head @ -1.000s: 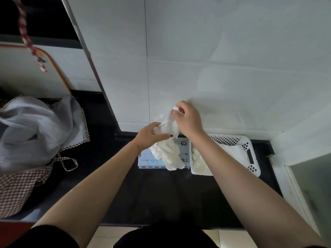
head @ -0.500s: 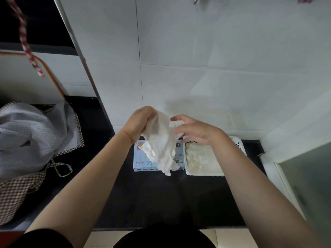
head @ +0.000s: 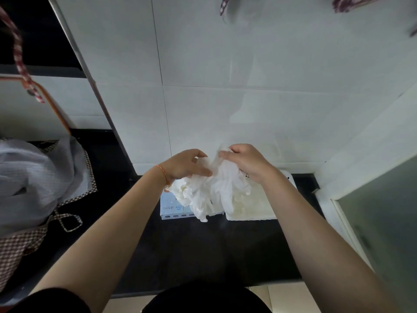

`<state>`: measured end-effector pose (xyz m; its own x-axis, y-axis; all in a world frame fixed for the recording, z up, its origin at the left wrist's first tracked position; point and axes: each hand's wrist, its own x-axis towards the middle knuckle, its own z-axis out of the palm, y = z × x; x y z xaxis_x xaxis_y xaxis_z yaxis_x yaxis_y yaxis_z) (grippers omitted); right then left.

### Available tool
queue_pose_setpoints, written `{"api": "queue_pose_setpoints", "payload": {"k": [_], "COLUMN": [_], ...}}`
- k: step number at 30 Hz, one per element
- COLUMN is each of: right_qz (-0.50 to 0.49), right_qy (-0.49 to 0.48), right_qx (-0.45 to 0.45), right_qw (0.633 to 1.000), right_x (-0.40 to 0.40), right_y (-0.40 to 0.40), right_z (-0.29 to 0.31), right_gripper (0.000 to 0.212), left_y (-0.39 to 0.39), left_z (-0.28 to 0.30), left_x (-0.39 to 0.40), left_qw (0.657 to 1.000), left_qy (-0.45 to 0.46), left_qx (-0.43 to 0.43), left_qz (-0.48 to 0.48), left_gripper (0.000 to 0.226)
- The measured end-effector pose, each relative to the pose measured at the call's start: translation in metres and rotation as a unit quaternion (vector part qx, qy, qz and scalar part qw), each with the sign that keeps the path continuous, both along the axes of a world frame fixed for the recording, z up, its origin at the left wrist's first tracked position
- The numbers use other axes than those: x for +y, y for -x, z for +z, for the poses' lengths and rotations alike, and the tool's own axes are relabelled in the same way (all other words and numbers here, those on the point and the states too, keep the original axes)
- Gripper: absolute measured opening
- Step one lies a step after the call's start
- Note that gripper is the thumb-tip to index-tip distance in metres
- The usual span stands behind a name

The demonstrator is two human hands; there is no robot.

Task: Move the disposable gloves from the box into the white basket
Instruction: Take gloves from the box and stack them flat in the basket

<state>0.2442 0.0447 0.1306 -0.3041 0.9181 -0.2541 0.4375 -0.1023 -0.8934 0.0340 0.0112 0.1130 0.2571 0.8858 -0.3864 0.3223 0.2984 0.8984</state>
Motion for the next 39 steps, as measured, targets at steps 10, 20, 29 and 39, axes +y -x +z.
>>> {"api": "queue_pose_setpoints", "payload": {"k": [10, 20, 29, 39], "right_qz": [0.097, 0.018, -0.104, -0.118], "right_qy": [0.124, 0.023, -0.047, 0.077], "right_qx": [0.030, -0.048, -0.056, -0.066], "right_qw": [0.987, 0.998, 0.992, 0.988], "right_x": [-0.008, -0.004, 0.008, 0.015], "right_y": [-0.019, -0.034, -0.060, -0.113], "right_z": [0.007, 0.007, -0.016, -0.063], "right_gripper": [0.076, 0.029, 0.010, 0.018], "left_y": [-0.025, -0.046, -0.050, -0.060], "left_z": [0.015, 0.000, -0.045, -0.066], "left_x": [0.002, 0.003, 0.005, 0.031], "left_qw": [0.995, 0.999, 0.990, 0.980], "left_qy": [-0.060, -0.014, 0.111, 0.114], "left_qx": [-0.057, -0.036, -0.069, 0.085], "left_qz": [0.048, -0.005, -0.044, -0.140], "left_gripper": [0.030, 0.032, 0.040, 0.012]}}
